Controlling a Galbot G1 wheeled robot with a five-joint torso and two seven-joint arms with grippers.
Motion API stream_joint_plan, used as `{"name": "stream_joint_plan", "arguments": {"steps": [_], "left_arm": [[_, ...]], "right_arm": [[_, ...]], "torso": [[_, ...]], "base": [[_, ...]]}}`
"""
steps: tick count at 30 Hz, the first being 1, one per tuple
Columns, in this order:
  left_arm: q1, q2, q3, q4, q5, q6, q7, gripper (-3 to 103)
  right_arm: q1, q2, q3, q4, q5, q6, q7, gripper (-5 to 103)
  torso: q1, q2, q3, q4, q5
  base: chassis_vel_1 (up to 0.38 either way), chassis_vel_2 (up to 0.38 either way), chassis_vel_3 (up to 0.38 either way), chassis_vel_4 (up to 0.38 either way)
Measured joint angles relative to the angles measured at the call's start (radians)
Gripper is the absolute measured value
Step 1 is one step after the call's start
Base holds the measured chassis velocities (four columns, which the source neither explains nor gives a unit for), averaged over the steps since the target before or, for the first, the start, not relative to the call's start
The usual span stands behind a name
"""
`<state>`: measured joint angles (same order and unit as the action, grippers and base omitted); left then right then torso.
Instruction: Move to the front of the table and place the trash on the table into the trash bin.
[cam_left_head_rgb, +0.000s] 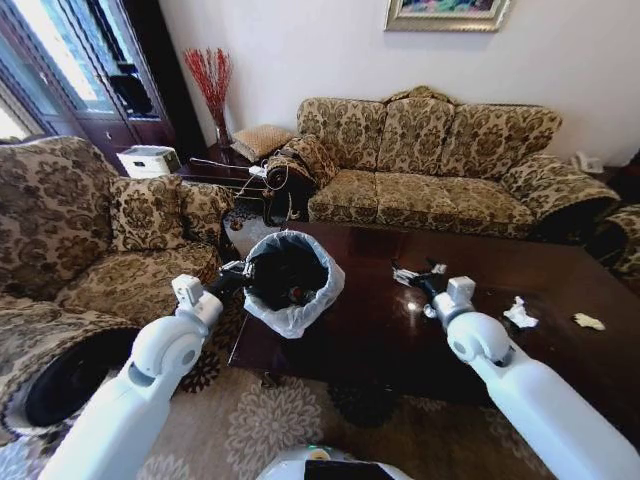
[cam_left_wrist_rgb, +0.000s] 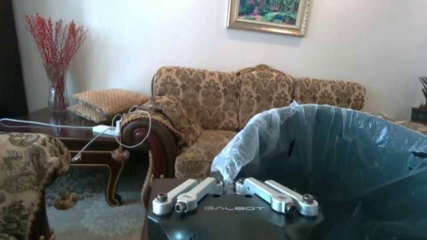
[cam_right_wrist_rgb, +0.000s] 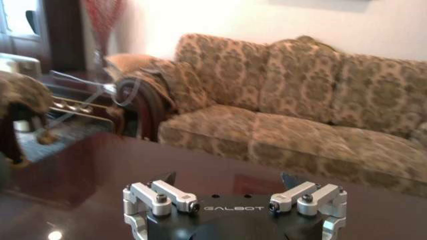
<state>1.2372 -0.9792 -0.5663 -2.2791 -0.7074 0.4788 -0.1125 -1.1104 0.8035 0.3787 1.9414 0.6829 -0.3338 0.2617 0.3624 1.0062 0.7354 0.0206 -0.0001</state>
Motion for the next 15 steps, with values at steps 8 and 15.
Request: {"name": "stream_joint_plan", "arguments": {"steps": [8,15], "left_arm": [[0.019,-0.017,0.000,-0.012,0.011,-0.008,0.007,3],[0.025,-0.027,0.007,-0.023,0.016,-0.009,0.015,3]], "right_arm": [[-0.050,0.065,0.023,-0.097,-0.082,0.044,-0.083,100],[0.043,0.163,-0.069,-0.264,-0.072,0.074,-0.190,100]], "torso": [[0.000,0.000,0.000,-0.0003,0.0003],[0.000,0.000,0.000,-0.0006,0.0012]], "base": [[-0.173,-0.256,0.193,0.248],[-0.206,-0.208,0.196,0.165]]}}
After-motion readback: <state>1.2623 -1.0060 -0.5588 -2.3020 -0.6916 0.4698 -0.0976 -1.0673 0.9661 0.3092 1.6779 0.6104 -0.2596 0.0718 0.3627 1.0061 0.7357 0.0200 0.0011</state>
